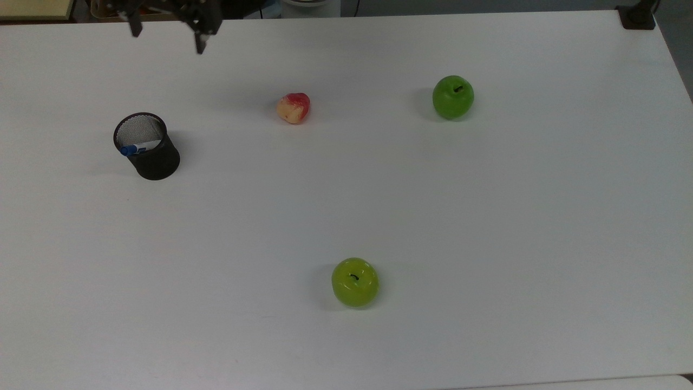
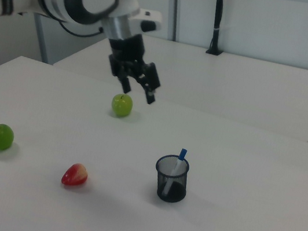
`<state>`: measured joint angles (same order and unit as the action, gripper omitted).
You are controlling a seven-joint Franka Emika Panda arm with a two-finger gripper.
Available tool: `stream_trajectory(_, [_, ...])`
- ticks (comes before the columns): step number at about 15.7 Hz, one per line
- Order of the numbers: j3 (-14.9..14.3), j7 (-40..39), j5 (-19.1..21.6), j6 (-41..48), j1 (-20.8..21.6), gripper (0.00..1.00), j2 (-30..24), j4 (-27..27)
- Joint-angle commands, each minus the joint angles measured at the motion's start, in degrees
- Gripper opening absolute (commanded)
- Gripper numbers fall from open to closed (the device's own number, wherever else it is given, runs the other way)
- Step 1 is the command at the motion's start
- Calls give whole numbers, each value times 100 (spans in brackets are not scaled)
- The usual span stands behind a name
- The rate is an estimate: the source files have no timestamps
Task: Take marker pen
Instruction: 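Move the open gripper over the black mesh pen cup, then lower the gripper into the cup and close on the marker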
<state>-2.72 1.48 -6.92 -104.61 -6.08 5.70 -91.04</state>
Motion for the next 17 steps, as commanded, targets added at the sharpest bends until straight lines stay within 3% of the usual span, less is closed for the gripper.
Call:
stream_trajectory(1, [17, -105, 59, -813, -401, 100, 475, 104])
stream_trajectory(7, [17, -131, -2, -1605, -736, 100, 1178, 78])
stream_trajectory(13, [8, -131, -46, -2335, -763, 100, 1714, -28])
stream_trajectory(15, [8, -131, -64, -2423, -763, 95, 1820, -36])
stream_trajectory(17, [8, -166, -64, -2494, -763, 83, 1847, -54])
